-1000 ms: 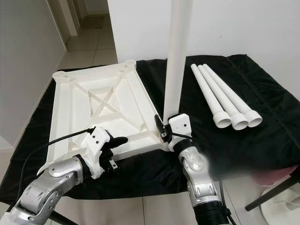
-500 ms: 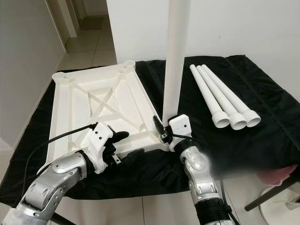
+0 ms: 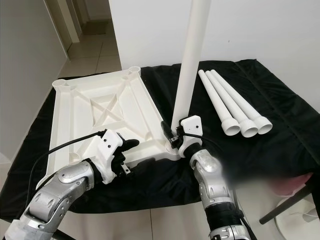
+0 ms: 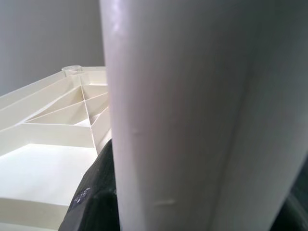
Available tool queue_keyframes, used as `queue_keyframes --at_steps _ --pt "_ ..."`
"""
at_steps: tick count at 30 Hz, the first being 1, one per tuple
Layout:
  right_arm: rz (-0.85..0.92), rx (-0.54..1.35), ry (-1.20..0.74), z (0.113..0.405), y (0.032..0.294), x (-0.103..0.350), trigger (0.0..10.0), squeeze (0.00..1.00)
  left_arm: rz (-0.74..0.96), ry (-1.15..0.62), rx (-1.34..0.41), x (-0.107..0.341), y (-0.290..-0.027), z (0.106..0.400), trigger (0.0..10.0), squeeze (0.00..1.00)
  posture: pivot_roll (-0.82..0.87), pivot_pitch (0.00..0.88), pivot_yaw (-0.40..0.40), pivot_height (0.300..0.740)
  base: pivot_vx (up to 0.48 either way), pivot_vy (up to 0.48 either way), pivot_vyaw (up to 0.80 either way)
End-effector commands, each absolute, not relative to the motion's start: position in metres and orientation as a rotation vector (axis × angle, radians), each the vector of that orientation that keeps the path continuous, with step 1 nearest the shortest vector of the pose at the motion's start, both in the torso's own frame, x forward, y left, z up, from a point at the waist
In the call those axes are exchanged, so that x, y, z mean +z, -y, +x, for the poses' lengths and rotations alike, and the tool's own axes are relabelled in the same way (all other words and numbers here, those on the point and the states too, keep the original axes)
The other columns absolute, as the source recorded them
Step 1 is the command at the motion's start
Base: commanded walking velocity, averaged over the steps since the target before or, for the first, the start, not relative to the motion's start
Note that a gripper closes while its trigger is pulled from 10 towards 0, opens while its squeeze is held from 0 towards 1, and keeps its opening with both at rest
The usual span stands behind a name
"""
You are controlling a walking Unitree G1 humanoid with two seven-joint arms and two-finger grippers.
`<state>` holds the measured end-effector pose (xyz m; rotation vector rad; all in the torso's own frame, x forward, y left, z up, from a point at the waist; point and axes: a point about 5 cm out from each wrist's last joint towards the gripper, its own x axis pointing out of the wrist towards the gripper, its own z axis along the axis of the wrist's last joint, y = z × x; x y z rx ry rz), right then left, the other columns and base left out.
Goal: Building children table
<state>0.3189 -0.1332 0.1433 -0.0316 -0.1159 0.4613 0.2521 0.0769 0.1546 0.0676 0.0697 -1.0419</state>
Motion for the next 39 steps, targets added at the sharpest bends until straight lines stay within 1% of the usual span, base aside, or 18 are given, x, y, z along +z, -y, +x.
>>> queue_keyframes --at_steps 1,9,13,21,27,33,39 --pt "0.006 0.468 -0.025 0.316 0.130 0.117 10.0 0.00 0.083 -0.066 -1.012 0.155 -0.080 0.254 10.0 0.00 -0.04 0.017 0.074 0.740 0.000 0.000 0.00" --pt "-0.007 0.489 -0.038 0.317 0.128 0.120 10.0 0.00 0.083 -0.065 -1.010 0.155 -0.080 0.254 10.0 0.00 -0.04 0.019 0.073 0.740 0.000 0.000 0.00" --pt "-0.134 0.478 0.064 0.309 0.128 0.119 10.0 0.00 0.082 -0.056 -0.998 0.156 -0.080 0.255 10.0 0.00 -0.04 0.015 0.067 0.740 0.000 0.000 0.00" --pt "-0.134 0.478 0.082 0.299 0.123 0.114 10.0 0.00 0.082 -0.049 -0.993 0.156 -0.079 0.256 10.0 0.00 -0.05 0.014 0.072 0.740 0.000 0.000 0.00" --pt "-0.129 0.473 0.071 0.299 0.121 0.111 10.0 0.00 0.088 -0.045 -0.995 0.156 -0.078 0.256 10.0 0.00 -0.05 0.022 0.071 0.740 0.000 0.000 0.00" --pt "-0.044 0.428 0.043 0.304 0.120 0.111 10.0 0.00 0.090 -0.029 -0.982 0.157 -0.077 0.259 10.0 0.00 -0.05 0.029 0.056 0.740 0.000 0.000 0.00" --pt "-0.036 0.420 0.055 0.303 0.116 0.115 10.0 0.00 0.081 -0.021 -0.970 0.158 -0.075 0.259 10.0 0.00 -0.06 0.029 0.046 0.740 0.000 0.000 0.00"
